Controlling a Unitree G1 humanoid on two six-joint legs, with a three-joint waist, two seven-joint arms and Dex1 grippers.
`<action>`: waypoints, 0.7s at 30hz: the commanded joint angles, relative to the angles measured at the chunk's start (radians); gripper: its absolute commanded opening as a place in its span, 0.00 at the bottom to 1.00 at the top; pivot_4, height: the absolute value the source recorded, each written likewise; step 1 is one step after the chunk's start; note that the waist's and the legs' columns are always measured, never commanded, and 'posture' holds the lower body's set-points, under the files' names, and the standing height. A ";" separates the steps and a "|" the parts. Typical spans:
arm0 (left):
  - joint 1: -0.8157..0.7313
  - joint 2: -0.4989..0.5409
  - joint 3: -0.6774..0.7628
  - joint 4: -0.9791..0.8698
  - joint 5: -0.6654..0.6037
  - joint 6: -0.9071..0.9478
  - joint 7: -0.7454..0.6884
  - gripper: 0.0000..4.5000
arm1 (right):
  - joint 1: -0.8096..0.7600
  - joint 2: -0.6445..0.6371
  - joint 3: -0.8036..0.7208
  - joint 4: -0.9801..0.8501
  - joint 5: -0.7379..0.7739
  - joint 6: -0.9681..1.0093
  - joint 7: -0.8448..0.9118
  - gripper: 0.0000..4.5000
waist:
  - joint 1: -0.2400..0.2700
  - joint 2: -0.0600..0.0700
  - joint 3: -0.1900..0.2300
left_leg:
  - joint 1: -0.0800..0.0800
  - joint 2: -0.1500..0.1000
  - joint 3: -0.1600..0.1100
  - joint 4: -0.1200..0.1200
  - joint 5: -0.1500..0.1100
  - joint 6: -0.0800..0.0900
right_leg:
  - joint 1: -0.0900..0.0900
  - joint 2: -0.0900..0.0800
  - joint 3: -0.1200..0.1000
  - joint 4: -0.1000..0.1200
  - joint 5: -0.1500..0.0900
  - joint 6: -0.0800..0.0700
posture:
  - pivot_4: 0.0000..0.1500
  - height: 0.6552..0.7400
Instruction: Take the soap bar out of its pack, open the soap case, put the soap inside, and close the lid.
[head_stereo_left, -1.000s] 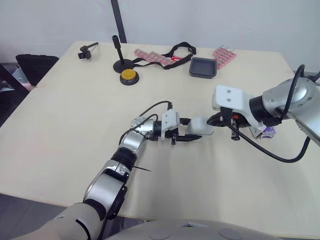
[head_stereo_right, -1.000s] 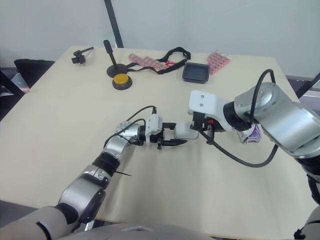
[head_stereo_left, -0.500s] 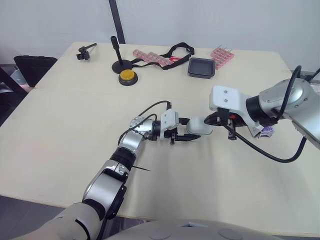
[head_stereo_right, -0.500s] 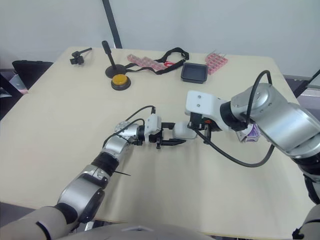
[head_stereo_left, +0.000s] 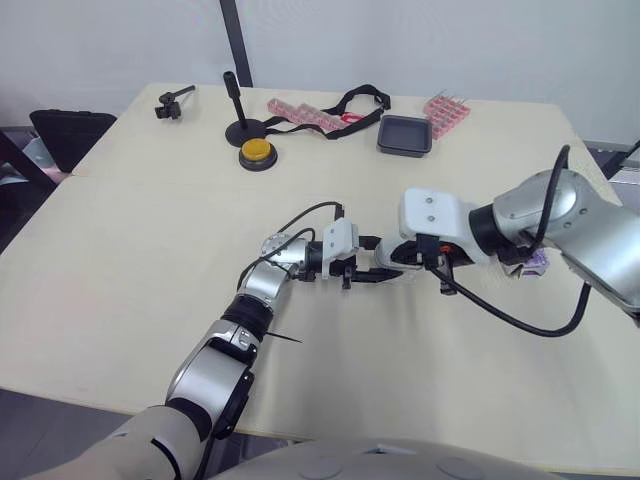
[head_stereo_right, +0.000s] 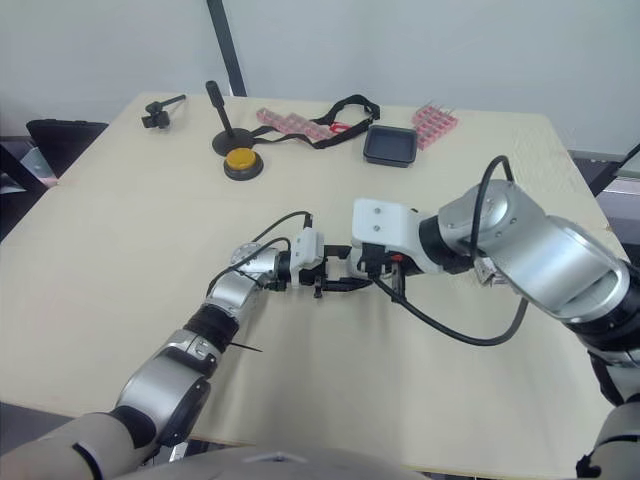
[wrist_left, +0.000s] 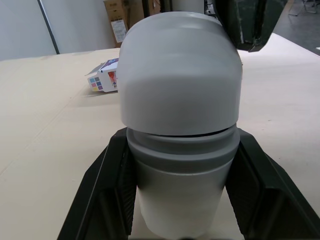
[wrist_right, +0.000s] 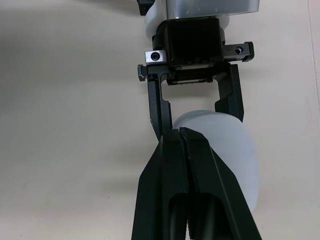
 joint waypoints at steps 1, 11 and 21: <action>-0.012 0.001 0.005 -0.020 -0.003 -0.008 0.000 0.42 | -0.022 0.003 -0.015 0.011 -0.001 0.029 -0.016 0.01 | 0.000 0.000 0.000 | 0.000 0.000 0.000 0.000 0.000 0.000 | 0.000 0.000 0.000 0.000 0.000 0.000 | 1.00 0.99; -0.014 -0.005 0.006 -0.011 -0.008 -0.005 -0.004 0.42 | -0.083 0.052 -0.116 -0.027 0.107 0.123 -0.027 0.01 | 0.005 0.000 0.000 | 0.000 0.000 0.000 -0.001 0.000 0.000 | -0.001 0.000 0.000 0.000 0.000 0.000 | 1.00 0.99; -0.012 -0.002 0.008 -0.010 -0.007 -0.006 -0.006 0.42 | -0.006 0.031 -0.214 0.019 0.062 -0.015 -0.104 0.01 | 0.011 0.000 0.000 | 0.000 0.000 0.000 -0.001 0.000 0.000 | -0.001 0.000 -0.001 -0.001 0.000 0.000 | 1.00 0.99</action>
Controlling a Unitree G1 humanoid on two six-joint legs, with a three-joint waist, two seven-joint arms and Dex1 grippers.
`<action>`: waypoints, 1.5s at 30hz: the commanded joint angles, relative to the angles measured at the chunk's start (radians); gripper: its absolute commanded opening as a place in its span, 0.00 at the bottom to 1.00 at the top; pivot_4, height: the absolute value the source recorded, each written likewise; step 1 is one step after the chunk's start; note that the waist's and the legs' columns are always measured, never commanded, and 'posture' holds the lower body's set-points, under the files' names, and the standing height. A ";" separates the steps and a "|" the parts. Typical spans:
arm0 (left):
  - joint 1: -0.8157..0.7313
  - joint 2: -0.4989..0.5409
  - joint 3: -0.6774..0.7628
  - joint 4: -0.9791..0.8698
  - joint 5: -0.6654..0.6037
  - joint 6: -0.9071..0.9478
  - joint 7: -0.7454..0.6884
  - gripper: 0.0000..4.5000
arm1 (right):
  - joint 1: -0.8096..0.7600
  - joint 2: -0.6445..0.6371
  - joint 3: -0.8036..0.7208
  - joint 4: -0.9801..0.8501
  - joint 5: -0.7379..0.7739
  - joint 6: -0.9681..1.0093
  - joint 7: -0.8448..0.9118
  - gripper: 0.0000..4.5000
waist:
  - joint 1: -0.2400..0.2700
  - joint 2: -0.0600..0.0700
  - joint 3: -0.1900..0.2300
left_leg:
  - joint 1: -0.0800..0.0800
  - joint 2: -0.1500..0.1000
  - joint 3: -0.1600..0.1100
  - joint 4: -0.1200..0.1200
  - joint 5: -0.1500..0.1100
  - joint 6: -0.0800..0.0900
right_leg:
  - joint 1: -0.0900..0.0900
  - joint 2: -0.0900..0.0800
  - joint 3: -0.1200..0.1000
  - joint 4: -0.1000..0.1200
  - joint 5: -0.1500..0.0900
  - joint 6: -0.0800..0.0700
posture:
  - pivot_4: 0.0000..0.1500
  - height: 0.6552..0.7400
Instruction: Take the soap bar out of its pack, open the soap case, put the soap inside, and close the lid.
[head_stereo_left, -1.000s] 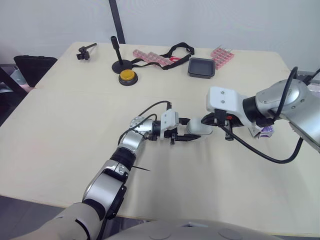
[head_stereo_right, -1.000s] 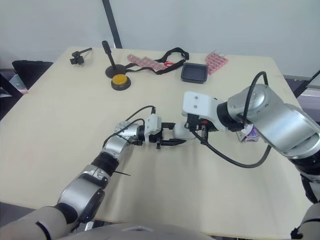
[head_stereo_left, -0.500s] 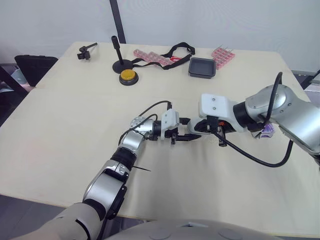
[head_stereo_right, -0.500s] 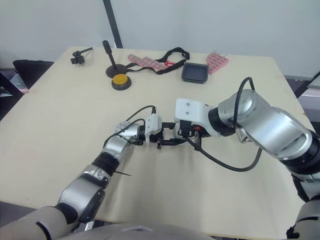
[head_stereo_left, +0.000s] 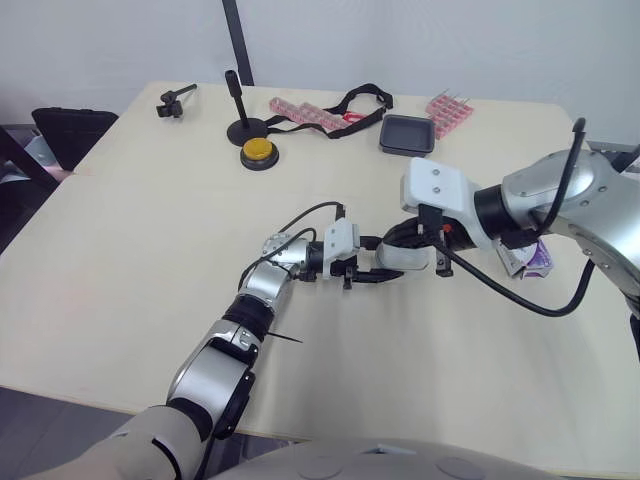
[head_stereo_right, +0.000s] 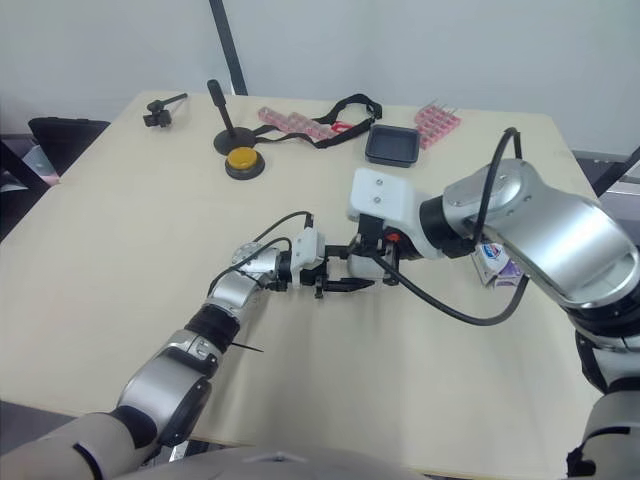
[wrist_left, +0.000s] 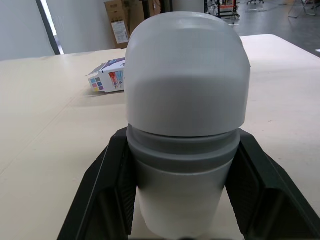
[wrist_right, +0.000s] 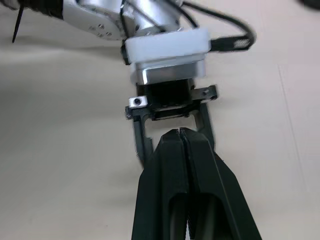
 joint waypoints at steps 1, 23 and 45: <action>-0.011 0.003 0.008 -0.010 -0.006 -0.006 -0.001 0.42 | 0.040 -0.024 -0.067 0.027 -0.032 -0.071 -0.026 0.01 | 0.000 0.000 0.000 | 0.000 0.000 0.000 0.000 0.000 0.000 | 0.000 0.000 0.000 -0.001 0.000 0.000 | 1.00 0.99; -0.001 0.016 0.004 -0.027 -0.004 -0.003 -0.009 0.42 | 0.307 -0.160 -0.179 0.061 -0.006 -0.236 0.071 0.01 | -0.001 0.000 0.000 | 0.000 0.000 0.000 -0.001 0.000 0.000 | 0.001 0.000 0.000 -0.002 0.000 0.000 | 1.00 0.99; 0.002 0.018 0.000 -0.035 -0.004 0.000 -0.003 0.42 | 0.295 -0.107 -0.066 0.051 -0.054 -0.239 0.048 0.01 | -0.018 0.000 0.000 | 0.002 0.000 0.000 0.000 0.000 0.000 | 0.003 0.000 0.001 -0.001 0.000 0.000 | 1.00 0.99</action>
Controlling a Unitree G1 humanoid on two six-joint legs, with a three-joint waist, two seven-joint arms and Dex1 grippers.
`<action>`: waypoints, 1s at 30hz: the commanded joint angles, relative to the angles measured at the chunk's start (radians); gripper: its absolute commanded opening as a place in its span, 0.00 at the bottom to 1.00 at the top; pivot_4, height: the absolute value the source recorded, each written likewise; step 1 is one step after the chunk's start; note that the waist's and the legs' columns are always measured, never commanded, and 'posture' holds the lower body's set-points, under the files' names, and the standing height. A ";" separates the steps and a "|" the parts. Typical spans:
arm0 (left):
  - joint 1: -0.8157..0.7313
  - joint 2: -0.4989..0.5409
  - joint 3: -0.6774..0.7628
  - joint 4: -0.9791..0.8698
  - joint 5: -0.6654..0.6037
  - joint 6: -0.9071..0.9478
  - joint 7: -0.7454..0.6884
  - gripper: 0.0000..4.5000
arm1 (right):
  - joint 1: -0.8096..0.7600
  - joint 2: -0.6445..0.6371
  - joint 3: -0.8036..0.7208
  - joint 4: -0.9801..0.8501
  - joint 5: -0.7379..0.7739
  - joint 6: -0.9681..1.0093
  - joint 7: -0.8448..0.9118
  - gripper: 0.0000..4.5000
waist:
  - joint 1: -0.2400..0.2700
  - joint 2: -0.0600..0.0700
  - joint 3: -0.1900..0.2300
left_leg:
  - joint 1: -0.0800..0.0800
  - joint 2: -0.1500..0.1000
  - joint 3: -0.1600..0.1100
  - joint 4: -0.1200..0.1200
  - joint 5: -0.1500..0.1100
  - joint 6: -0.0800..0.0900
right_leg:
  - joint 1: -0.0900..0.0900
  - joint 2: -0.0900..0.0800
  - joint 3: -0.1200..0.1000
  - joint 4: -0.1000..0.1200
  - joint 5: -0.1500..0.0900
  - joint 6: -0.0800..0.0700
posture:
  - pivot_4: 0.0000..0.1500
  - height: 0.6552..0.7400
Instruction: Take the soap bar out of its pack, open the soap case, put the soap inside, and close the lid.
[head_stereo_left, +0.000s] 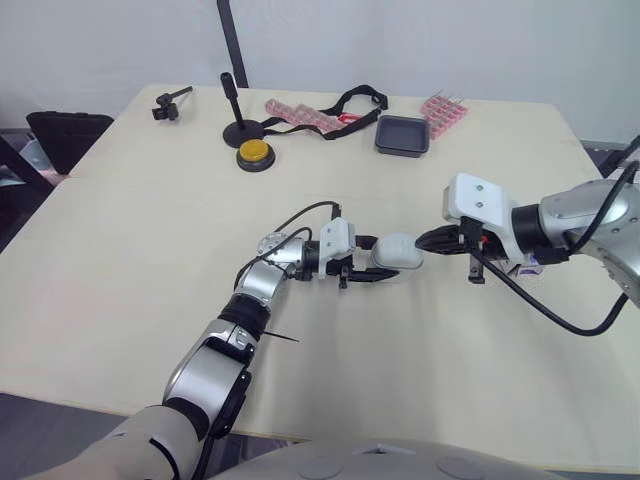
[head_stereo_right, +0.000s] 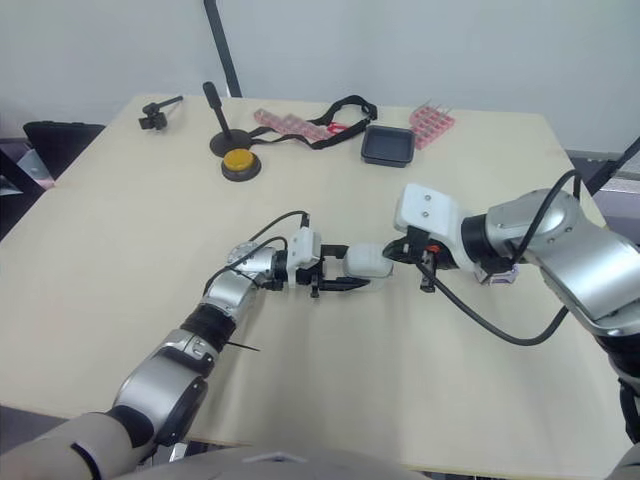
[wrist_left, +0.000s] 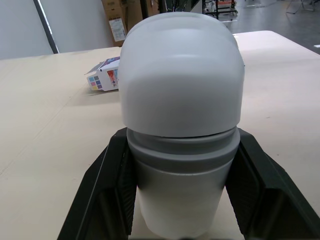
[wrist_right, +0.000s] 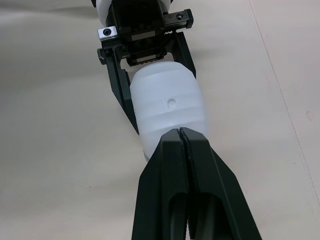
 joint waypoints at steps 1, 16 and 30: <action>0.000 -0.002 -0.002 -0.031 0.000 -0.002 0.003 0.42 | -0.003 0.018 0.038 -0.018 -0.004 0.008 0.000 0.01 | -0.001 0.000 0.000 | 0.000 0.000 0.000 0.000 0.000 0.000 | 0.000 0.000 0.000 0.000 0.000 0.000 | 1.00 0.99; -0.008 -0.007 -0.001 -0.021 0.003 -0.010 0.006 0.42 | -0.027 0.079 0.087 -0.026 -0.025 0.027 -0.014 0.01 | -0.007 0.000 0.000 | 0.001 0.000 0.000 0.000 0.000 0.000 | 0.001 0.000 0.000 0.000 0.000 0.000 | 1.00 0.99; -0.008 -0.003 0.004 -0.023 0.002 -0.011 0.007 0.42 | -0.052 0.152 0.022 -0.004 -0.008 0.013 -0.067 0.01 | -0.001 0.000 0.000 | 0.000 -0.001 0.000 0.000 0.000 0.000 | 0.001 -0.001 -0.001 -0.001 0.000 0.000 | 1.00 0.99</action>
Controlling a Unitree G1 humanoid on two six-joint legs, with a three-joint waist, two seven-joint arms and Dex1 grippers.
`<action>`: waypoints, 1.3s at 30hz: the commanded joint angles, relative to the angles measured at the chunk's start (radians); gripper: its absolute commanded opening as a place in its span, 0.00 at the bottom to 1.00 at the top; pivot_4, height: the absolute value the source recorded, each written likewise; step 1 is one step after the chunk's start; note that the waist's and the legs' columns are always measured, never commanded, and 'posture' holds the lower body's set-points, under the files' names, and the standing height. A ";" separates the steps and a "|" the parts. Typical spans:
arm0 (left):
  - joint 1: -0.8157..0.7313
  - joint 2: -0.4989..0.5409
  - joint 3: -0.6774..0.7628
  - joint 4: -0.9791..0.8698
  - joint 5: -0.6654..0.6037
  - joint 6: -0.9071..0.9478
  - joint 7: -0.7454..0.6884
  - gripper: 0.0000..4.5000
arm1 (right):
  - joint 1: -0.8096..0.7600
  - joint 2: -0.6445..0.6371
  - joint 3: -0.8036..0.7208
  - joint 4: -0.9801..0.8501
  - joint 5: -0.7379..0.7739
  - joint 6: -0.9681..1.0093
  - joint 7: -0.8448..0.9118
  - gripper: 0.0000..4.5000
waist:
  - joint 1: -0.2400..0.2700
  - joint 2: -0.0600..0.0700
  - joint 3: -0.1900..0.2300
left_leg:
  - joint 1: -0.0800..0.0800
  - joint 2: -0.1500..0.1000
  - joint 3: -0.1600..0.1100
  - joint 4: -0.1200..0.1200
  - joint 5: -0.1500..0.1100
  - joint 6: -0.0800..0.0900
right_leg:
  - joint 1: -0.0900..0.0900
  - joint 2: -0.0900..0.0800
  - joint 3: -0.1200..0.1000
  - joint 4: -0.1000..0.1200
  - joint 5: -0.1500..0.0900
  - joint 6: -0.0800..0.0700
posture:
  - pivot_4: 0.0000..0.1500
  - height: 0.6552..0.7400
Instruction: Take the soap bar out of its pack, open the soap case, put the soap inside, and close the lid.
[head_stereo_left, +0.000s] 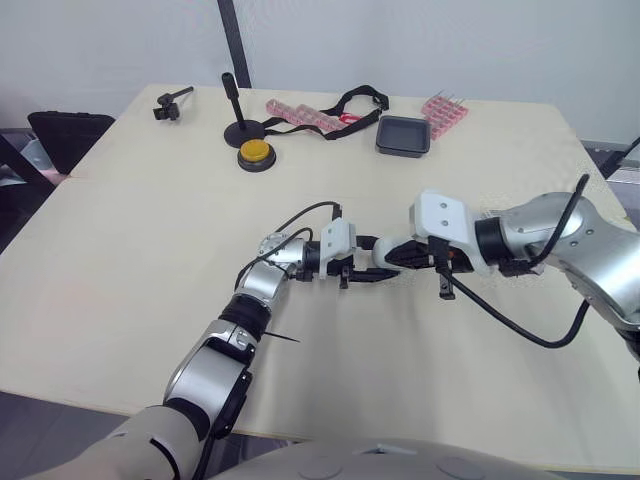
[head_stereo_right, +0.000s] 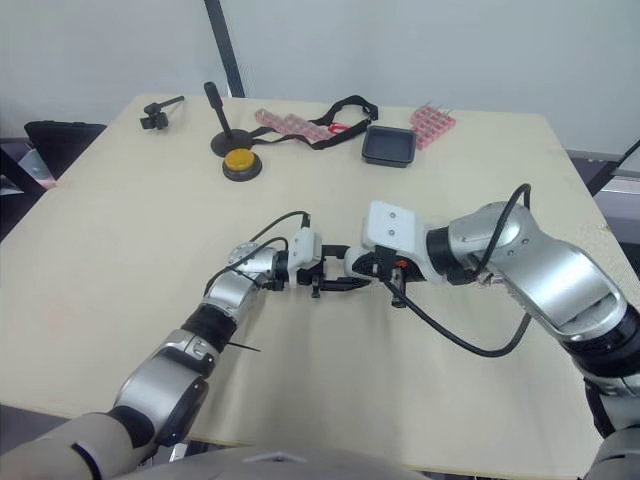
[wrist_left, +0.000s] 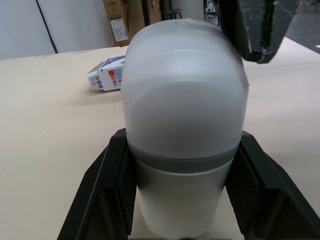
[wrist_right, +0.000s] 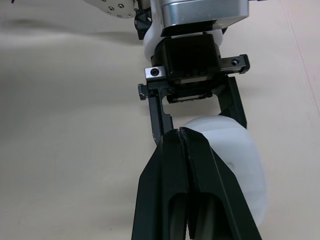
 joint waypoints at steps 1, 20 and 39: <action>-0.008 0.002 0.004 -0.024 -0.002 -0.010 0.000 0.42 | -0.031 0.045 -0.121 0.031 0.026 -0.011 -0.059 0.01 | -0.001 0.000 0.000 | 0.000 0.000 0.000 0.000 0.000 0.000 | 0.000 0.000 0.000 0.000 0.000 0.000 | 1.00 0.99; 0.031 0.077 0.084 -0.235 -0.168 0.267 -0.043 0.42 | 0.407 0.071 -0.602 -0.010 0.194 -0.222 -0.059 0.93 | 0.015 0.000 0.001 | -0.003 0.000 0.000 -0.003 -0.001 -0.001 | -0.003 0.000 -0.001 -0.004 0.000 0.000 | 1.00 0.99; -0.088 0.163 0.199 -0.432 -0.574 1.711 0.298 0.42 | 0.691 0.074 -0.538 0.039 0.060 -0.467 -0.013 0.99 | -0.007 0.000 0.002 | -0.004 -0.001 -0.001 -0.004 -0.001 -0.001 | -0.003 0.000 -0.002 -0.008 0.000 0.000 | 1.00 0.99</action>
